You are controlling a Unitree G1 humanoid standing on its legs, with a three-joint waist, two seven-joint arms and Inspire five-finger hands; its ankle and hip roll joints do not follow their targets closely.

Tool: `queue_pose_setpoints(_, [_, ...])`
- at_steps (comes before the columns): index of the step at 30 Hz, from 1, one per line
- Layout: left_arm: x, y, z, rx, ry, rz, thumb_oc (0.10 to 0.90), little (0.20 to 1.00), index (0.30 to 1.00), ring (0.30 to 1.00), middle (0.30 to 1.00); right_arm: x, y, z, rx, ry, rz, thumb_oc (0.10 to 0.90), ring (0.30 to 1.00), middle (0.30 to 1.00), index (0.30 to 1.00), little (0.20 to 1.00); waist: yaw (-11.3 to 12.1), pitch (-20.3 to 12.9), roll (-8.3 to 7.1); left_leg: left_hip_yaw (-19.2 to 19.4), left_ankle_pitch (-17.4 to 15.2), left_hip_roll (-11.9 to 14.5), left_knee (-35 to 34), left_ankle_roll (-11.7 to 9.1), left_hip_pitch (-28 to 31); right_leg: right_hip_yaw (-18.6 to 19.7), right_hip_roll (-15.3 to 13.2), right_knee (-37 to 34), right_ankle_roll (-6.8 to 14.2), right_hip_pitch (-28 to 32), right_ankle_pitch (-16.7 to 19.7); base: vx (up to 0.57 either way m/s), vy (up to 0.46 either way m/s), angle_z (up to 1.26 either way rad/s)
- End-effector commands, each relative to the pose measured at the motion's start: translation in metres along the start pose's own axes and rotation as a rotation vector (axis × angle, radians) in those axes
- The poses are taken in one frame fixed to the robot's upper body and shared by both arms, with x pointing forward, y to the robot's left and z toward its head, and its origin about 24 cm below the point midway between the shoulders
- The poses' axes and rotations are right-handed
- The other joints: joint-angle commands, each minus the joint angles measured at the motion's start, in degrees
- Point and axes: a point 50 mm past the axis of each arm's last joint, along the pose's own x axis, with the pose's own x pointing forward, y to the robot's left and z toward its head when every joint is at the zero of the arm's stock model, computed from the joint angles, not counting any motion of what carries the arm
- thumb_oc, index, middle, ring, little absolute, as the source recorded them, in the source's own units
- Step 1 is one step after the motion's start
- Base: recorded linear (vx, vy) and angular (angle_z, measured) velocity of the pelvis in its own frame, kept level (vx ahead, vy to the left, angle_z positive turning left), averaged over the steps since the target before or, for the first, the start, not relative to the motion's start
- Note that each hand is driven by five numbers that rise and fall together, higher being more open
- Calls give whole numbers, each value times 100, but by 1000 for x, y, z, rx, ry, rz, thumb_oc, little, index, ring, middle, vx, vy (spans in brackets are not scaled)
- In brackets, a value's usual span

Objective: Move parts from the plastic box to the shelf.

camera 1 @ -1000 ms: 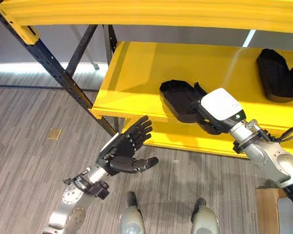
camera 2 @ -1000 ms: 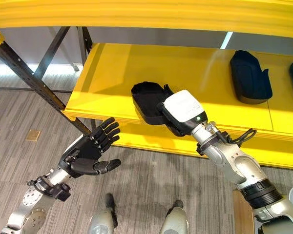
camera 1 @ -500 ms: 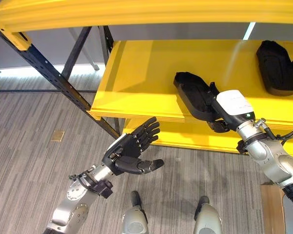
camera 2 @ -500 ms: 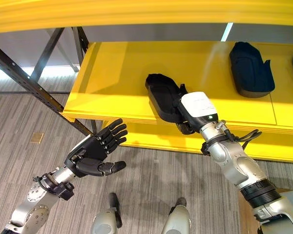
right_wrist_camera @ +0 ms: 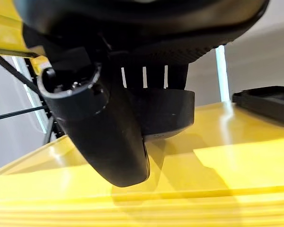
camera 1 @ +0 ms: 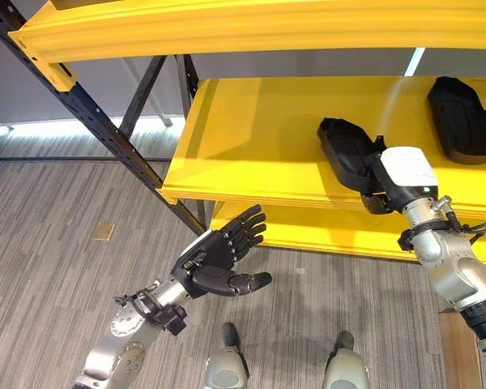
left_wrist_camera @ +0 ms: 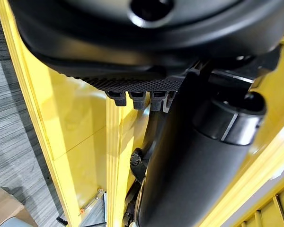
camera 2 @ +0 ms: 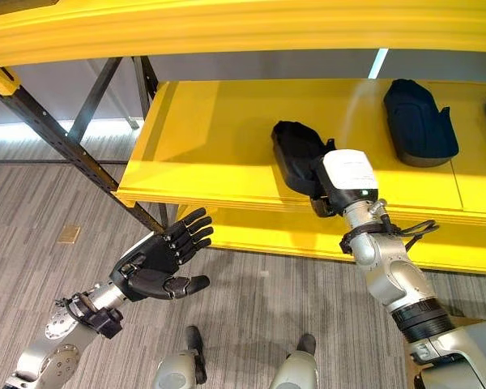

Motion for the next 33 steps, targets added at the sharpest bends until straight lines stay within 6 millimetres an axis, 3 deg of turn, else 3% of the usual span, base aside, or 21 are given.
queue_pose_setpoints(1, [14,-25,41,38,-237,-174,900,1000,1000,1000,1000,37,-107,10,-87,-54,-427,400,300,300,300,300,207,-20,-9,-607,-271,156,268,46,-444,-249,95,595,-374,-134,-628,-172,-41,-1])
queue_pose_setpoints(6, [25,-28,51,68,-274,-213,900,1000,1000,1000,1000,51,-139,22,-160,-78,-506,400,300,300,300,300,294,406,51,-696,-252,115,451,59,-962,-241,88,843,-371,-648,-637,-138,-29,1])
queue_pose_setpoints(13, [36,-32,61,118,-291,-241,900,1000,1000,1000,1000,65,-163,37,-263,-66,-543,400,300,300,300,300,431,828,29,-836,-233,26,741,119,-1585,-245,186,1313,-406,-1240,-761,-66,-55,5])
queue_pose_setpoints(21, [44,-32,69,134,-303,-238,900,1000,1000,1000,1000,73,-171,43,-306,-43,-577,400,300,300,300,300,549,841,-64,-915,-243,-77,876,201,-2163,-308,221,1595,-437,-1769,-875,-10,-38,8])
queue_pose_setpoints(33, [51,-34,72,156,-275,-265,900,1000,1000,1000,1000,85,-180,40,-367,45,-561,400,300,300,300,300,701,841,-271,-944,-153,-8,797,193,-2254,-466,317,1550,-482,-1761,-870,9,-37,2])
